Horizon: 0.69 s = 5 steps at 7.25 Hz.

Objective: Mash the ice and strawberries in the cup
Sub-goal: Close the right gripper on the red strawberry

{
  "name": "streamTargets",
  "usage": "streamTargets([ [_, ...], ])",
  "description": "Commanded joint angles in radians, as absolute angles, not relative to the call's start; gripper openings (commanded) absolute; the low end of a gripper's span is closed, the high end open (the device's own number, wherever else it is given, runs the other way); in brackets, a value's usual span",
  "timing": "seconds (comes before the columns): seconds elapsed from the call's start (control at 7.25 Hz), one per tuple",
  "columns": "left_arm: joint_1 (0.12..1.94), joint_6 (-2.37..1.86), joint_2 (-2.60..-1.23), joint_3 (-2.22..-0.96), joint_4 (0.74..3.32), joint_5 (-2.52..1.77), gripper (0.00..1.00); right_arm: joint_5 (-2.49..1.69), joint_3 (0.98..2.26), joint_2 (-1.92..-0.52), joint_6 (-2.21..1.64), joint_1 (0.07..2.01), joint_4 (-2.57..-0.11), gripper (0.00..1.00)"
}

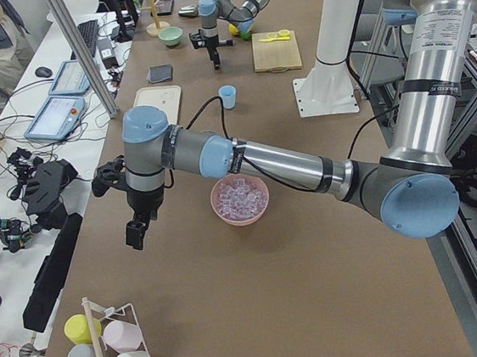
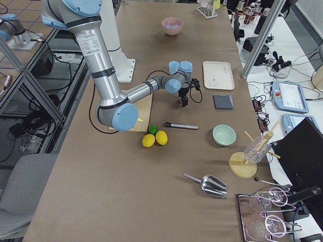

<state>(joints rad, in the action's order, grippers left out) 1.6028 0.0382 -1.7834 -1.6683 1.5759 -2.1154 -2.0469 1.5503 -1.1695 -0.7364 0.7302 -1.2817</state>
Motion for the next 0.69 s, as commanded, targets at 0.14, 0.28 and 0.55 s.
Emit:
streamTargets([
  [0.14, 1.597, 0.031, -1.801, -1.664, 1.575, -2.115, 0.97, -2.045, 1.577, -1.184, -0.736, 0.736, -1.282, 0.61],
  [0.28, 1.595, 0.031, -1.812, -1.655, 1.575, -2.115, 0.97, -2.045, 1.577, -1.189, -0.738, 0.736, -1.282, 0.63],
  [0.55, 1.595, 0.034, -1.815, -1.651, 1.577, -2.115, 0.97, -2.043, 1.580, -1.193, -0.738, 0.736, -1.281, 0.66],
])
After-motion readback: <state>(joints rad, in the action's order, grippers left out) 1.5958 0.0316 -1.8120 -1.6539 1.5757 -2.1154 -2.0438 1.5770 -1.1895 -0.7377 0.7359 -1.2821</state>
